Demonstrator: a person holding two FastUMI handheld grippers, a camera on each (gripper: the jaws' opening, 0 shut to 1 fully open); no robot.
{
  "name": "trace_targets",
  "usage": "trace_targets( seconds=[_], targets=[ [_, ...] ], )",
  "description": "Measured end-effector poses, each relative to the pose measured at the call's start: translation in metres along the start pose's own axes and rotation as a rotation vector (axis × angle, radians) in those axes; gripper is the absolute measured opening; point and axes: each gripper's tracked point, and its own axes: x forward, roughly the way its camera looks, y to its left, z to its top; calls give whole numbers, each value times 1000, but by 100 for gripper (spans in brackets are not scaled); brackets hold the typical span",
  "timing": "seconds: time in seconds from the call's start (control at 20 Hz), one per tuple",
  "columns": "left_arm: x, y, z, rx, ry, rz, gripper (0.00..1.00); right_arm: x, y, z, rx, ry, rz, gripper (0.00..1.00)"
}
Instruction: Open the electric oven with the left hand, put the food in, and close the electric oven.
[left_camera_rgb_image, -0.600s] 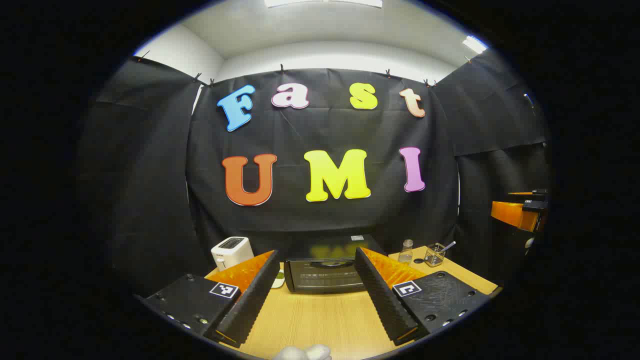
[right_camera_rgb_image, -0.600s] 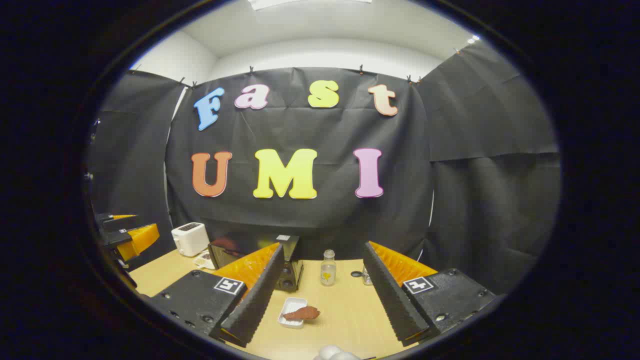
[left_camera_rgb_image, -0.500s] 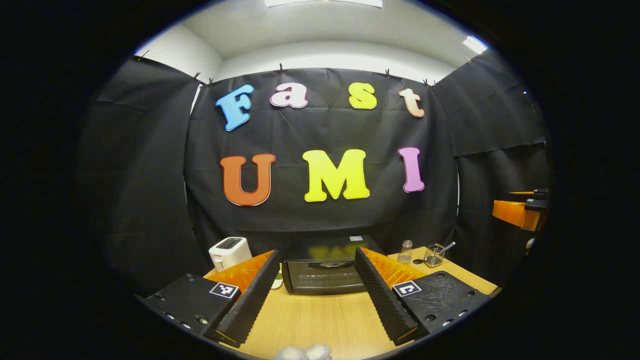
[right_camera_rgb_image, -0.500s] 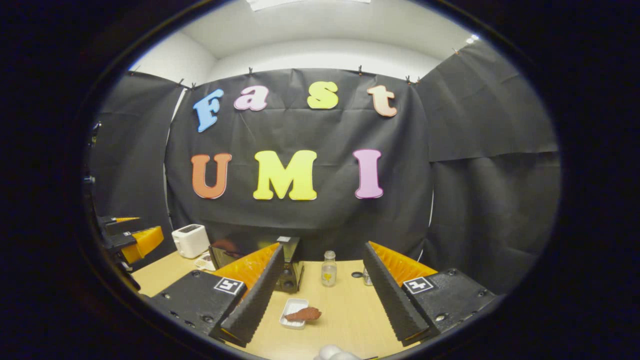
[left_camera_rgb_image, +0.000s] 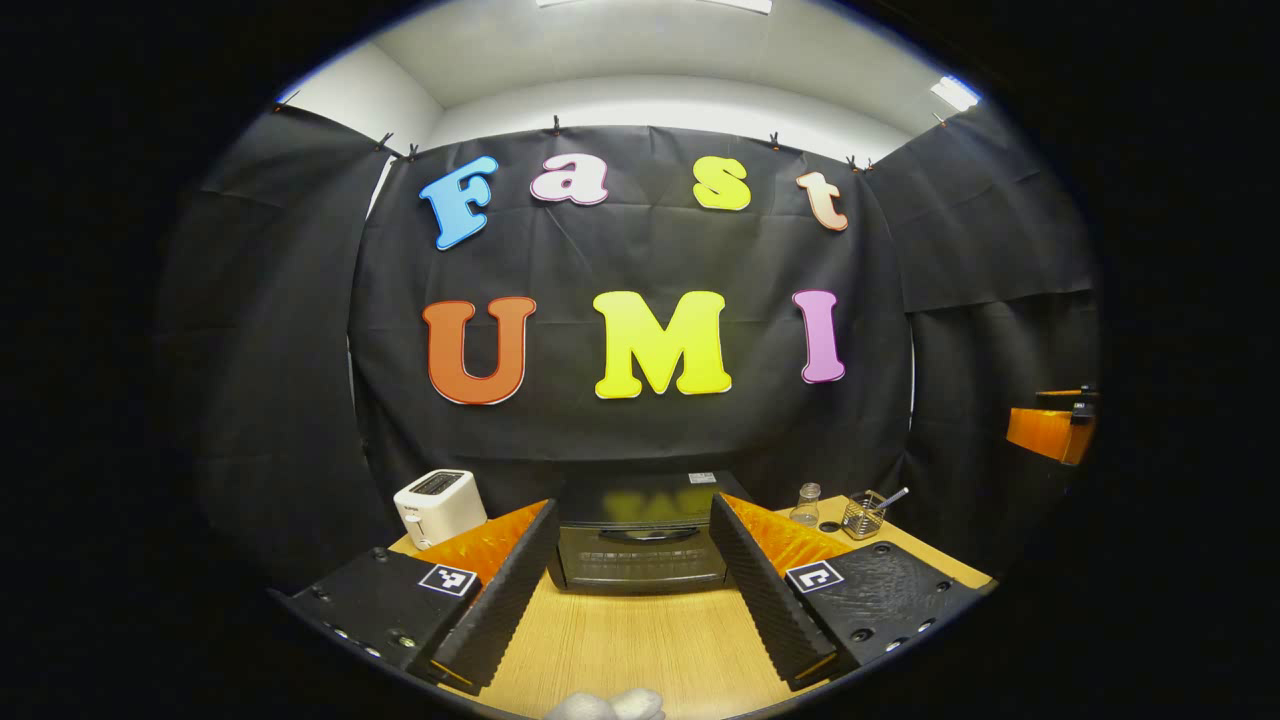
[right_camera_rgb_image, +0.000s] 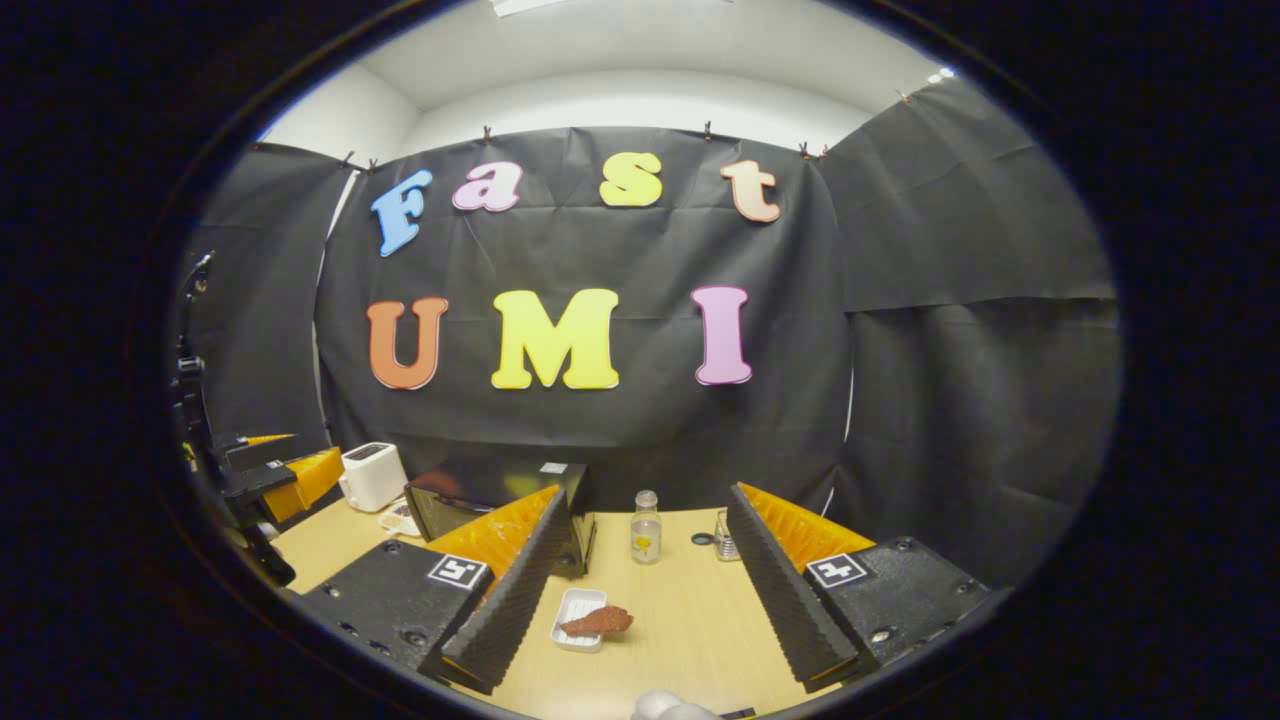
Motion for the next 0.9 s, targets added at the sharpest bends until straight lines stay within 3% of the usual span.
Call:
trace_targets(
  seconds=[0.05, 0.1, 0.5, 0.6, 0.9],
  targets=[
    [3, 0, 0, 4, -3, 0, 96, 2, -1, 0, -1, 2, -4, 96],
    [8, 0, -2, 8, 0, 4, 96, 3, -1, -1, 0, 7, -5, 100],
    [84, -11, -32, -10, 19, -14, 96, 14, -2, -9, 40, 58, -5, 100],
    [111, -14, -46, -16, 36, -17, 96, 15, -3, -7, 37, 69, -13, 96],
    [180, -10, -101, -42, 124, -5, 96, 16, -8, 2, 17, 80, -57, 100]
  ],
)
